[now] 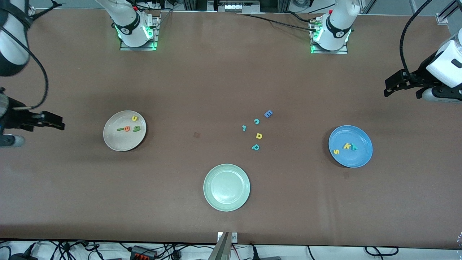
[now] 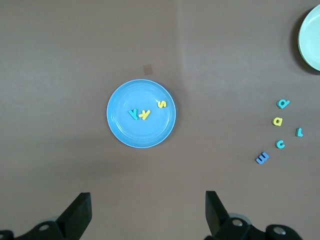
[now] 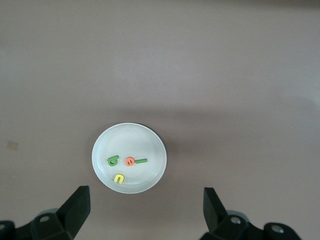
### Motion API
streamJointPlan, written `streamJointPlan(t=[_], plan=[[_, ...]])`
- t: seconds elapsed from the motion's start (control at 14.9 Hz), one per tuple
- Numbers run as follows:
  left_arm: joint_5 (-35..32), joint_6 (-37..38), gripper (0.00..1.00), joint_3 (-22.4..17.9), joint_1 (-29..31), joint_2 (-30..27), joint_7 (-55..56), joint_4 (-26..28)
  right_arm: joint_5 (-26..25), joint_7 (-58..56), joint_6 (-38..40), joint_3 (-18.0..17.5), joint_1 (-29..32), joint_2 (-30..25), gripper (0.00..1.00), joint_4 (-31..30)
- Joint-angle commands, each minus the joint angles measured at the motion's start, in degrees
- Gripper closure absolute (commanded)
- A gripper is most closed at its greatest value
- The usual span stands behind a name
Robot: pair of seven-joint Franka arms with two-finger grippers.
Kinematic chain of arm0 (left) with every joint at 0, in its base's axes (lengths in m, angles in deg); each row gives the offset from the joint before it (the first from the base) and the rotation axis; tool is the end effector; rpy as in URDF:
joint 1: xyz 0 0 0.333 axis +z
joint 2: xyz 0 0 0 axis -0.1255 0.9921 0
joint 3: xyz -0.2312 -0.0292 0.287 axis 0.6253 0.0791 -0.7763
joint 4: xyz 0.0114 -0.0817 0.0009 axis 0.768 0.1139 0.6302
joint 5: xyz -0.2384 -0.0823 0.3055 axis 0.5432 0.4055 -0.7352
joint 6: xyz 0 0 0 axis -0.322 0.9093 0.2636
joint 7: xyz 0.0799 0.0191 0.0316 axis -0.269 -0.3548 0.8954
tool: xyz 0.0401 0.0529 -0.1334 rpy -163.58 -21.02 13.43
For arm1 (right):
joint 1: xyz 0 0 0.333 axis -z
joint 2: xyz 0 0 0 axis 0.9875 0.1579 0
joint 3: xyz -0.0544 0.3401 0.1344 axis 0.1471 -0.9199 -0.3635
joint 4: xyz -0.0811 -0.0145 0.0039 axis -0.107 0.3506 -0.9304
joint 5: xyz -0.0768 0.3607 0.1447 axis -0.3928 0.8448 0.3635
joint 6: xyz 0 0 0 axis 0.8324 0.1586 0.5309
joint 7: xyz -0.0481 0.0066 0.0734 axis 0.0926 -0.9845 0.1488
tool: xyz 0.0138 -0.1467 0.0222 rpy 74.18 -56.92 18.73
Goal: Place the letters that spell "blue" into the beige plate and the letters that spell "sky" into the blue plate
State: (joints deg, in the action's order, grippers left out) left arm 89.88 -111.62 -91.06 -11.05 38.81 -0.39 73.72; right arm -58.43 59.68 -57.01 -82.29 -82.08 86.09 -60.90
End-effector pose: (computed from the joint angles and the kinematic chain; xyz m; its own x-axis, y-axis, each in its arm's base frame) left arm 0.5600 -0.0206 0.6166 0.9993 -0.0383 0.0025 -0.0383 -0.9991 0.0204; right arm 0.6661 -0.0347 0.5736 0.9996 0.0249 -0.0109 0.0252 -0.9993 0.0290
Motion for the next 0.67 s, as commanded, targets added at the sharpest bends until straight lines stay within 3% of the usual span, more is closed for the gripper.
streamJointPlan(t=[0.0, 0.27, 0.47, 0.6], plan=[[-0.1, 1.3, 0.00, -0.3, -0.2, 0.4, -0.1, -1.4, 1.4, 3.7, 1.9, 0.1, 3.7, -4.0, 0.00, -0.8], [-0.1, 1.2, 0.00, -0.3, -0.3, 0.5, -0.1, -1.6, 1.1, 4.4, 7.4, -0.2, 4.7, -5.3, 0.00, -1.2], [-0.1, 1.3, 0.00, -0.3, -0.4, 1.0, -0.1, -1.7, 0.5, 4.2, 6.0, -4.3, 7.9, -5.4, 0.00, -1.6], [-0.1, 1.1, 0.00, -0.3, -0.5, 1.1, 0.2, -1.7, 0.2, 4.3, 6.4, -4.4, 7.7, -5.4, 0.00, -1.8]])
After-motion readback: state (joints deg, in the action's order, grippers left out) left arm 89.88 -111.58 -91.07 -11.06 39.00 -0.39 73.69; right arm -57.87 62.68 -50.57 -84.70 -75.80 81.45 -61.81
